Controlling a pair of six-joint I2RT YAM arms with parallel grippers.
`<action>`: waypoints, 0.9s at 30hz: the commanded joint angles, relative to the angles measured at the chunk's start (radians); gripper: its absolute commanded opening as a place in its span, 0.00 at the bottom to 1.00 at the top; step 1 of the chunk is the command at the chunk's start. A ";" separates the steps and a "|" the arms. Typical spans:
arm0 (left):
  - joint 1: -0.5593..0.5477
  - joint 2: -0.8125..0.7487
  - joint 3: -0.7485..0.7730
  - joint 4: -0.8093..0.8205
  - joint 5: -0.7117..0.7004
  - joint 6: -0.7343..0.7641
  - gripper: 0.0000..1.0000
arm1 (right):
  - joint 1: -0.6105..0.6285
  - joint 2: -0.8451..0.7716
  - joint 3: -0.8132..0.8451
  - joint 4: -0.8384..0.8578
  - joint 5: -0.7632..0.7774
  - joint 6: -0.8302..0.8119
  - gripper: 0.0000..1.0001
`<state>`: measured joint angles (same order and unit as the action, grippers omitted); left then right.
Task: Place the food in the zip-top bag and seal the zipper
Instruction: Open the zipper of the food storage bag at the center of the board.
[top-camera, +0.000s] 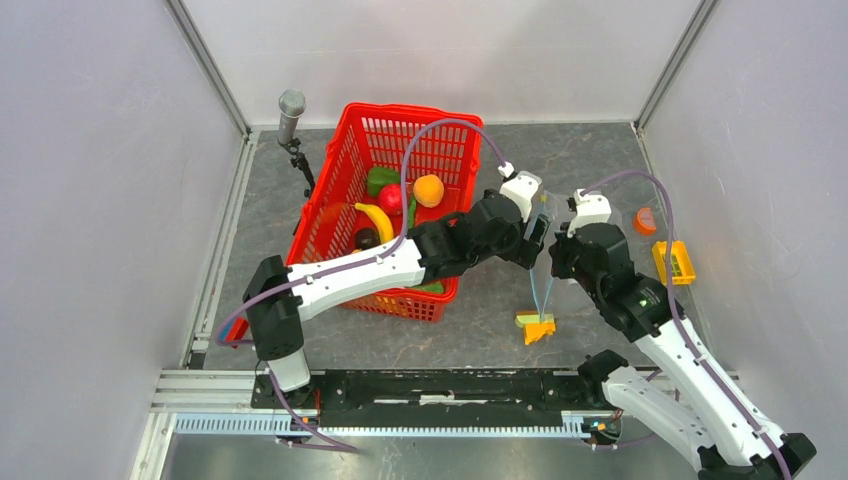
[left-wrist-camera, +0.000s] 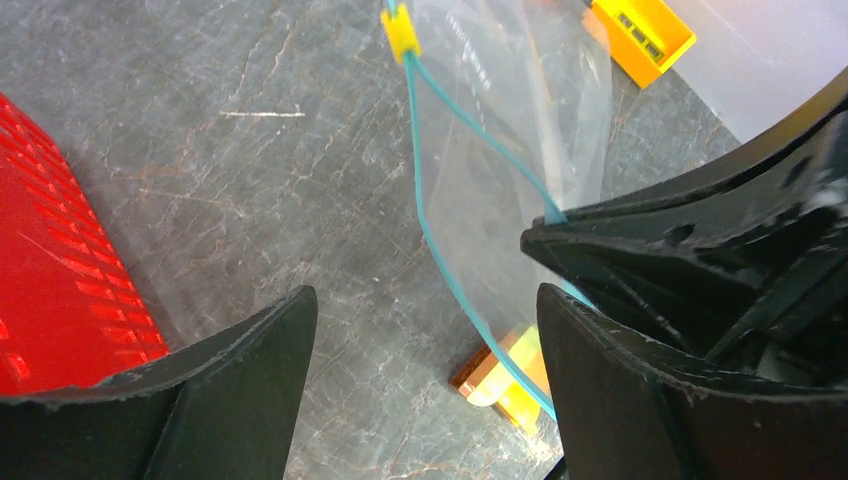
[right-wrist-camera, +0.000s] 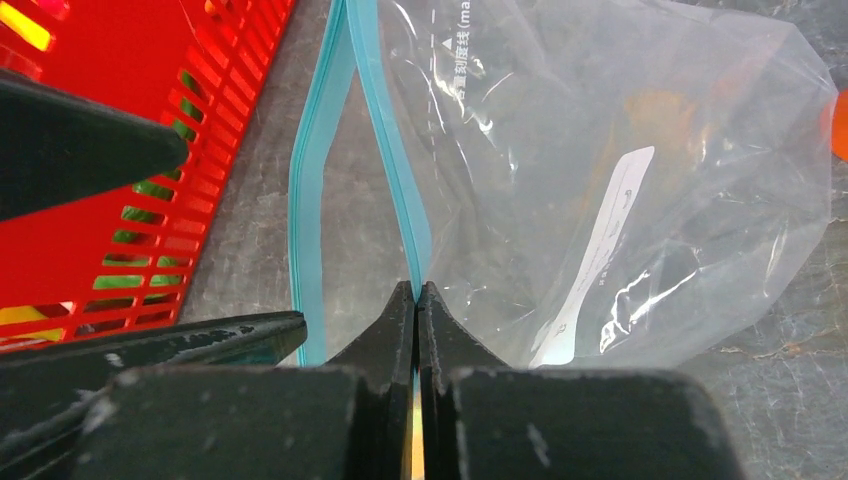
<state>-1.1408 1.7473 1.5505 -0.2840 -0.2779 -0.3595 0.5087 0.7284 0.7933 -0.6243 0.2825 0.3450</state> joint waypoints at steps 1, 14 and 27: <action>0.004 0.004 -0.002 -0.016 0.032 -0.073 0.86 | 0.001 -0.015 0.027 0.061 0.026 0.017 0.00; 0.004 0.084 -0.041 0.086 0.095 -0.139 0.52 | 0.001 -0.030 0.124 0.025 -0.015 0.010 0.00; 0.002 0.070 -0.010 0.133 0.032 -0.192 0.02 | 0.001 -0.081 0.039 -0.021 -0.005 0.031 0.17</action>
<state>-1.1400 1.8282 1.4765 -0.1886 -0.2031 -0.5034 0.5087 0.6628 0.8593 -0.6403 0.2707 0.3546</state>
